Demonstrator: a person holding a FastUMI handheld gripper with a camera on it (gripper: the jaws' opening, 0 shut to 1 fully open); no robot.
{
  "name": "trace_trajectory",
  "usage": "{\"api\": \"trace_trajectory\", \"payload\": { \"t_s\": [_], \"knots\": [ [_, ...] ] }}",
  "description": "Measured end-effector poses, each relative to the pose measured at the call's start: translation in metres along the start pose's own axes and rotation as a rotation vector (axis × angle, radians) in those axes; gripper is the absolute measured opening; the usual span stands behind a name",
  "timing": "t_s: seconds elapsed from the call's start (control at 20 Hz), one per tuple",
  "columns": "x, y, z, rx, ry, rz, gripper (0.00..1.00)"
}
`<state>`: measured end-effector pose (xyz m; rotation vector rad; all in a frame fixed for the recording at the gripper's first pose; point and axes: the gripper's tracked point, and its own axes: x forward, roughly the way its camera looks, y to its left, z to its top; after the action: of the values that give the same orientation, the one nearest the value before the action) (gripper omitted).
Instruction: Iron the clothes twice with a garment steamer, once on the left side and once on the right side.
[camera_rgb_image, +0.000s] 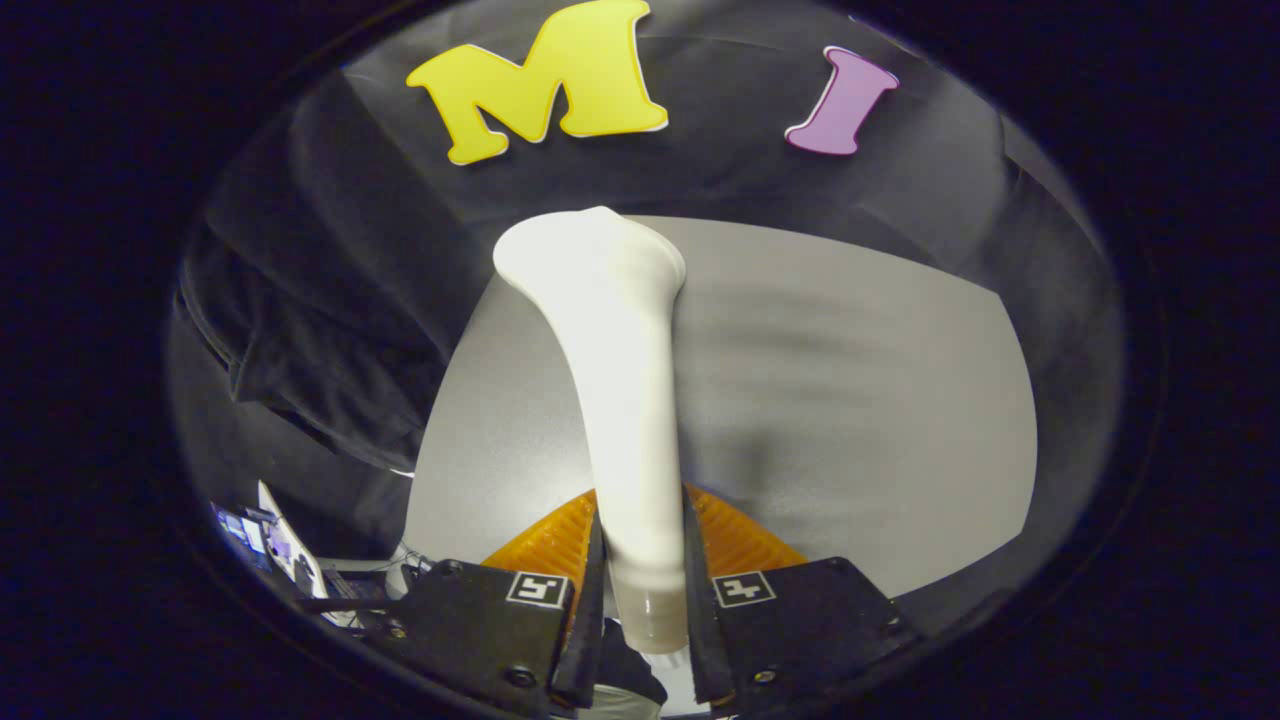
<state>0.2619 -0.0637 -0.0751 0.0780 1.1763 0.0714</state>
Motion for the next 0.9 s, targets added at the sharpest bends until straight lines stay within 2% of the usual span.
{"api": "trace_trajectory", "payload": {
  "t_s": [0.35,0.6,0.7,0.9],
  "knots": [
    [-0.001,0.006,-0.002,0.125,-0.126,0.066,0.3],
    [-0.01,0.01,-0.022,0.141,-0.174,0.062,0.28],
    [-0.017,0.01,-0.027,0.138,-0.209,0.035,0.29],
    [-0.046,0.021,-0.031,0.165,-0.312,0.022,0.29]
  ]
}}
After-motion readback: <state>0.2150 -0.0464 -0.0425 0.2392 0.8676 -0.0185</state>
